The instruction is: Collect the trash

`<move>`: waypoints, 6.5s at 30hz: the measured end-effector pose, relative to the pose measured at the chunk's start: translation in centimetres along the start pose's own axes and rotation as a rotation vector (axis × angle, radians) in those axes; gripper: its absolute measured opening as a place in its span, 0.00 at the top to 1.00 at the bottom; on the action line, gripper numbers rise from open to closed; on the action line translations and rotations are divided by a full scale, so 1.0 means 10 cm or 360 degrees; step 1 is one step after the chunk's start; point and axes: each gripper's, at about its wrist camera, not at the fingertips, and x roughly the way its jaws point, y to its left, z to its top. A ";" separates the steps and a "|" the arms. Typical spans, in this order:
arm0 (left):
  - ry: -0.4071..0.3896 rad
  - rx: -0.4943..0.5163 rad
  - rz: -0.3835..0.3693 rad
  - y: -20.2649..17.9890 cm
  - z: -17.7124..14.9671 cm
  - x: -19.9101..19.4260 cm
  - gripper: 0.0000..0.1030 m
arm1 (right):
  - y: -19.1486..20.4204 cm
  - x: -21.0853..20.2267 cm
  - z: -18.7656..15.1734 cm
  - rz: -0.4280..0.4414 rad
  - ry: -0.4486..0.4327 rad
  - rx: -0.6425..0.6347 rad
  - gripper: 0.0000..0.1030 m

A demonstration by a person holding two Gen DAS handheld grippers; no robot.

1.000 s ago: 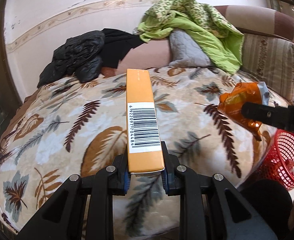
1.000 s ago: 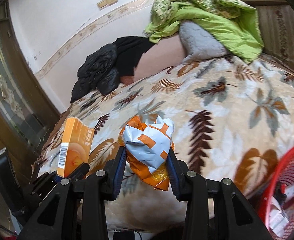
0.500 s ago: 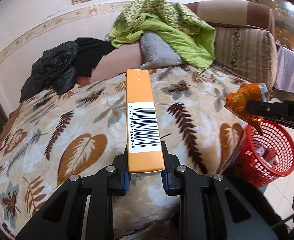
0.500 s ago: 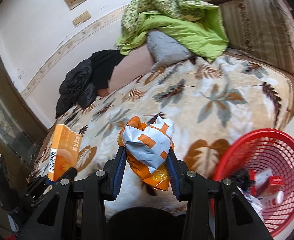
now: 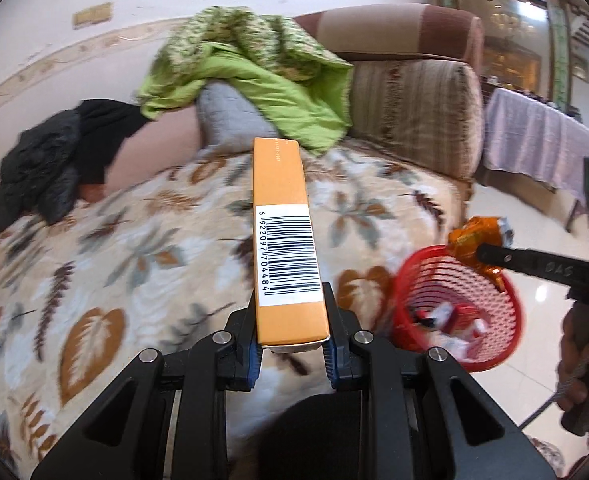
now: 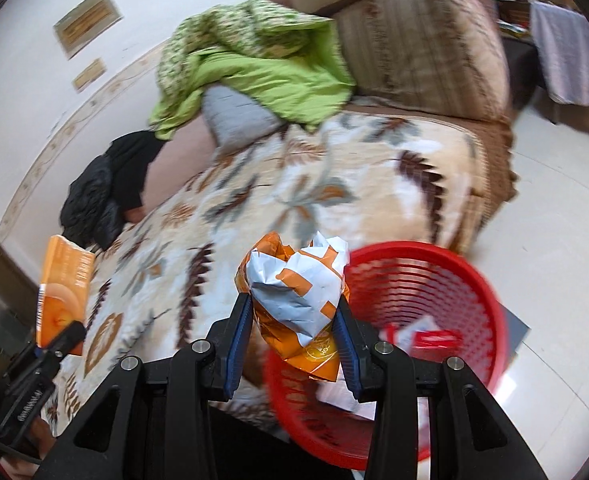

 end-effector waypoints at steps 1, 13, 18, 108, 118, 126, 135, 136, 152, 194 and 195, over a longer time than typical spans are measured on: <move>0.0012 0.0000 -0.0053 -0.06 0.04 0.03 0.77 | -0.06 -0.02 0.00 -0.0018 0.0000 0.0015 0.59; 0.0230 0.0077 -0.0449 -0.77 0.24 0.44 0.77 | -0.50 -0.25 0.05 -0.0124 -0.0035 0.0104 0.58; 0.0288 0.0129 -0.0481 -0.96 0.22 0.59 0.77 | -0.59 -0.22 0.04 -0.0131 -0.0009 0.0134 0.58; 0.0080 0.0098 0.0237 0.20 -0.39 -0.19 0.05 | 0.97 -0.44 -0.76 -0.0960 -0.0214 -0.0228 0.01; 0.0079 0.0120 0.0227 0.15 -0.40 -0.18 0.05 | 0.95 -0.41 -0.76 -0.0957 -0.0198 -0.0215 0.01; 0.0062 0.0136 0.0200 0.13 -0.42 -0.19 0.05 | 0.94 -0.39 -0.77 -0.0959 -0.0190 -0.0215 0.01; 0.0054 0.0149 0.0192 0.12 -0.43 -0.20 0.05 | 0.95 -0.39 -0.78 -0.0959 -0.0186 -0.0218 0.01; 0.0054 0.0152 0.0189 0.12 -0.43 -0.20 0.05 | 0.95 -0.39 -0.78 -0.0959 -0.0186 -0.0219 0.01; 0.0047 0.0165 0.0198 0.16 -0.44 -0.20 0.05 | 0.96 -0.37 -0.78 -0.0959 -0.0179 -0.0224 0.01; 0.0043 0.0163 0.0198 0.18 -0.45 -0.21 0.05 | 0.99 -0.37 -0.80 -0.0961 -0.0177 -0.0259 0.01; 0.0043 0.0164 0.0198 0.19 -0.45 -0.21 0.05 | 0.99 -0.36 -0.80 -0.0961 -0.0175 -0.0263 0.01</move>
